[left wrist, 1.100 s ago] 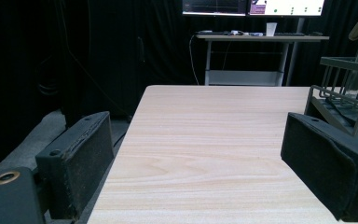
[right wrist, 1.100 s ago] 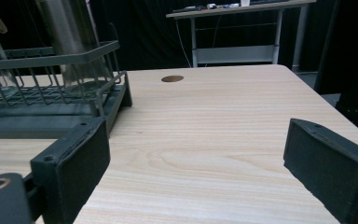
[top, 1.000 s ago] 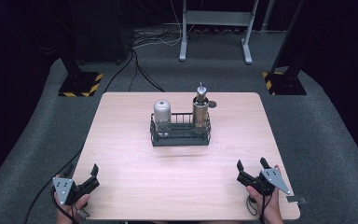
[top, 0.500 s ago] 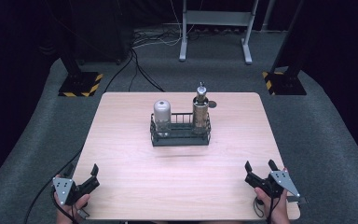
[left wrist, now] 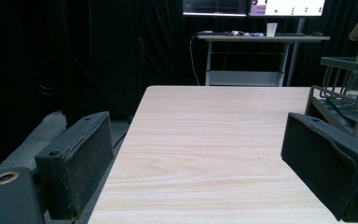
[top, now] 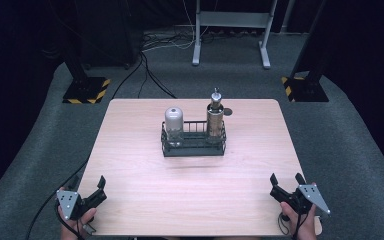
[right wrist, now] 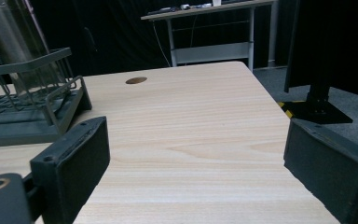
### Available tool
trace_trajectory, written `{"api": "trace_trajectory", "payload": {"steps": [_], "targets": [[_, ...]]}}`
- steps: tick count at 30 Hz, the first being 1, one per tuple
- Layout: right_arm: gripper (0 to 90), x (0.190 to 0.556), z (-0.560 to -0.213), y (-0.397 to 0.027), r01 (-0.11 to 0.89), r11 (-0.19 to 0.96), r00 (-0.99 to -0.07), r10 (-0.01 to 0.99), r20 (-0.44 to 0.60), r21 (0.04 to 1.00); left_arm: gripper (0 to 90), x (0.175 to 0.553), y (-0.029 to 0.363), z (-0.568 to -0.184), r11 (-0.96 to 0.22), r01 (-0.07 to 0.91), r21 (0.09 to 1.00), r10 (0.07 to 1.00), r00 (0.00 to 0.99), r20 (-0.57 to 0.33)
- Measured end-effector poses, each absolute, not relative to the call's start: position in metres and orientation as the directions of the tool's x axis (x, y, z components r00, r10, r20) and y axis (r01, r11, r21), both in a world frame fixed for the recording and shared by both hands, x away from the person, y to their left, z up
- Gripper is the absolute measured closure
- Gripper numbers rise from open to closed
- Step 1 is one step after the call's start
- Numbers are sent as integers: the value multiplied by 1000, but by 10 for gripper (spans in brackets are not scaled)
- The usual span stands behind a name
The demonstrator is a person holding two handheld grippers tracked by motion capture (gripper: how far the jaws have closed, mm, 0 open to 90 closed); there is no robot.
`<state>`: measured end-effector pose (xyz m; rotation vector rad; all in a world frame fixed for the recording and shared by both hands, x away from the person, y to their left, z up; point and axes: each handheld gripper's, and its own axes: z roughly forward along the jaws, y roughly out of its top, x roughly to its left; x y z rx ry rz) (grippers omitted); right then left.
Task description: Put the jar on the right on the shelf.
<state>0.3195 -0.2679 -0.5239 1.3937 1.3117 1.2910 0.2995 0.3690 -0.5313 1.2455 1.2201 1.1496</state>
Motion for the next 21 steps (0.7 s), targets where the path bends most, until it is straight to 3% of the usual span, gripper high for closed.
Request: {"api": "trace_trajectory", "payload": {"steps": [21], "targets": [[58, 312, -524, -288, 158, -135, -18, 990, 139, 978, 88, 300, 369, -531, 12, 45, 999, 999, 41, -14]]}}
